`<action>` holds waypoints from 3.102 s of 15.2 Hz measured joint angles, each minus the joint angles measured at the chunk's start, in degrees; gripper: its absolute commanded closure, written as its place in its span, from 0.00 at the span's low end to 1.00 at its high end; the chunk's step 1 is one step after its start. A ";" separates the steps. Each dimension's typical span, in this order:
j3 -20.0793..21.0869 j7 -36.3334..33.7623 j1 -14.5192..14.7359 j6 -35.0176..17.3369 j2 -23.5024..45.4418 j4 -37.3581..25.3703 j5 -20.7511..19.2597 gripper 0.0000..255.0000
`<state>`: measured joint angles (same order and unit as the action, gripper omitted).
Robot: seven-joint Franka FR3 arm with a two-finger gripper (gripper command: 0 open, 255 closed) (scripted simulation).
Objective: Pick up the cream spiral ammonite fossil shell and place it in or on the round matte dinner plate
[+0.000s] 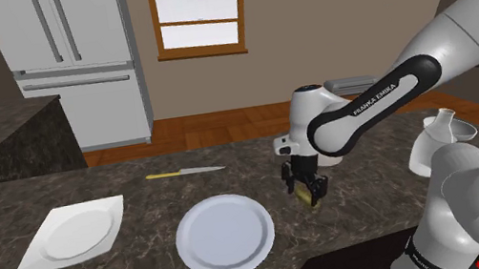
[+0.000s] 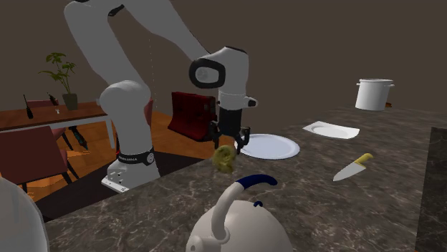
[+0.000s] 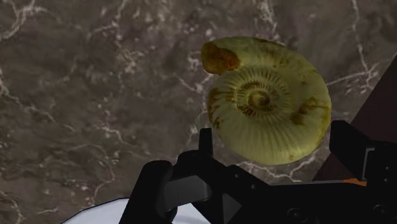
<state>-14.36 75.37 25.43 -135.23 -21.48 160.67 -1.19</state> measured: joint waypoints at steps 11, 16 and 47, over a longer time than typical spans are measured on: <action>3.30 -4.17 2.70 5.95 0.04 -6.15 2.16 1.00; 6.08 -7.80 6.15 6.22 7.70 -14.57 5.28 1.00; 12.13 -15.62 12.03 0.15 37.24 -38.81 10.31 1.00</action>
<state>-2.23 59.75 37.46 -135.08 15.76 121.86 9.11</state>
